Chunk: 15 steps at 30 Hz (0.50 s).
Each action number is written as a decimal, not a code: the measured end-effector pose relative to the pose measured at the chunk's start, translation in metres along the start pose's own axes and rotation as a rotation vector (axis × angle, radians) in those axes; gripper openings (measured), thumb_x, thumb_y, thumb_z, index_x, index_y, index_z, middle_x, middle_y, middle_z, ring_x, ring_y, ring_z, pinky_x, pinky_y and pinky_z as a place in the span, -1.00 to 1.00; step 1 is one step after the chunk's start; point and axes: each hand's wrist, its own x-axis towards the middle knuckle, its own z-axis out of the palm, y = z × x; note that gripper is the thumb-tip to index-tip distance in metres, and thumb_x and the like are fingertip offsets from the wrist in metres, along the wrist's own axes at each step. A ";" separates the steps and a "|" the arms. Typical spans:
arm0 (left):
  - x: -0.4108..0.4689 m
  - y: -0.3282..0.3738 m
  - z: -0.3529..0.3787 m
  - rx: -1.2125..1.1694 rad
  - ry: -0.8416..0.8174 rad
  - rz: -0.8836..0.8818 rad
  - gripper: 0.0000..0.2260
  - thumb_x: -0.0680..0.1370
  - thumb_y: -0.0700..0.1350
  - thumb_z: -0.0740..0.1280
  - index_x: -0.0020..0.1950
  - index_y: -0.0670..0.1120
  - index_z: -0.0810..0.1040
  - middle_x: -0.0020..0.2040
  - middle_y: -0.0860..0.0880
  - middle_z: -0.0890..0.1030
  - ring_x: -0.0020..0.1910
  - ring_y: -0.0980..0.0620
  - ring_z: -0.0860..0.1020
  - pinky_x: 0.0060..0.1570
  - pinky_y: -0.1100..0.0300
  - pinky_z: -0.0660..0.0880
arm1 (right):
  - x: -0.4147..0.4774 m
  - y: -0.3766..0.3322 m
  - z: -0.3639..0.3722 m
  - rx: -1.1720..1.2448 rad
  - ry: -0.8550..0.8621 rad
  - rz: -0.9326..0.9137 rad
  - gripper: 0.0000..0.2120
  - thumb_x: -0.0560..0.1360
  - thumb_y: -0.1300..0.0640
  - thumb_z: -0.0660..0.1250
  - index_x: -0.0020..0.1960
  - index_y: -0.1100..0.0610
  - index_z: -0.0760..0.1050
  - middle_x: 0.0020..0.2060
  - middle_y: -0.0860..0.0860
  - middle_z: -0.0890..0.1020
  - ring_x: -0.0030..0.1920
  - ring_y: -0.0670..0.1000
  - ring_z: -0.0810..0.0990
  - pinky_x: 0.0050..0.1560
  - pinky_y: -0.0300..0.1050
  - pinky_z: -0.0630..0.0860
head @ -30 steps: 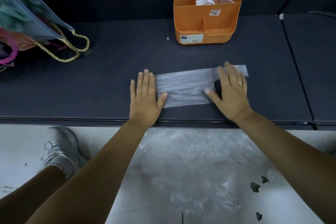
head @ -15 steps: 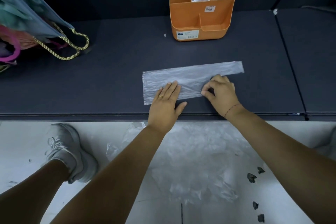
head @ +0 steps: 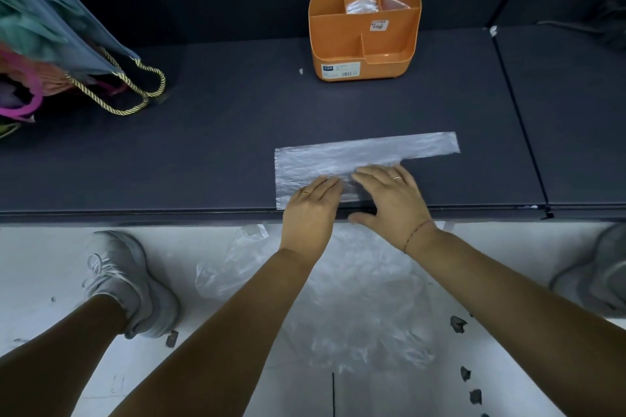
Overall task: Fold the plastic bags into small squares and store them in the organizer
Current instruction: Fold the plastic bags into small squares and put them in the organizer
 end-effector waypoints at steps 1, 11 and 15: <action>0.000 0.000 -0.002 -0.012 -0.002 -0.022 -0.77 0.54 -0.17 0.33 0.15 -0.19 0.66 0.12 -0.11 0.68 0.14 -0.09 0.64 0.11 0.05 0.57 | 0.000 0.002 0.004 0.070 0.046 0.049 -0.44 0.42 -0.07 0.47 0.35 0.10 0.47 0.34 0.00 0.49 0.38 0.05 0.38 0.45 -0.10 -0.02; -0.021 -0.003 -0.002 -0.058 -0.077 0.000 -0.52 0.55 0.12 0.21 0.32 -0.16 0.56 0.30 -0.07 0.59 0.31 -0.02 0.53 0.28 0.08 0.42 | -0.006 0.007 0.015 0.182 0.202 0.081 -0.87 0.35 0.16 0.54 -0.18 0.09 0.61 -0.15 0.00 0.53 -0.07 0.10 0.51 0.03 -0.16 0.17; -0.025 -0.005 -0.001 -0.029 -0.019 -0.026 -0.53 0.52 0.08 0.22 0.32 -0.16 0.56 0.29 -0.08 0.59 0.28 0.00 0.46 0.23 0.07 0.39 | -0.005 0.004 0.014 0.170 0.192 0.082 -0.90 0.38 0.19 0.52 -0.25 0.11 0.60 -0.17 0.01 0.53 -0.09 0.12 0.52 0.07 -0.12 0.19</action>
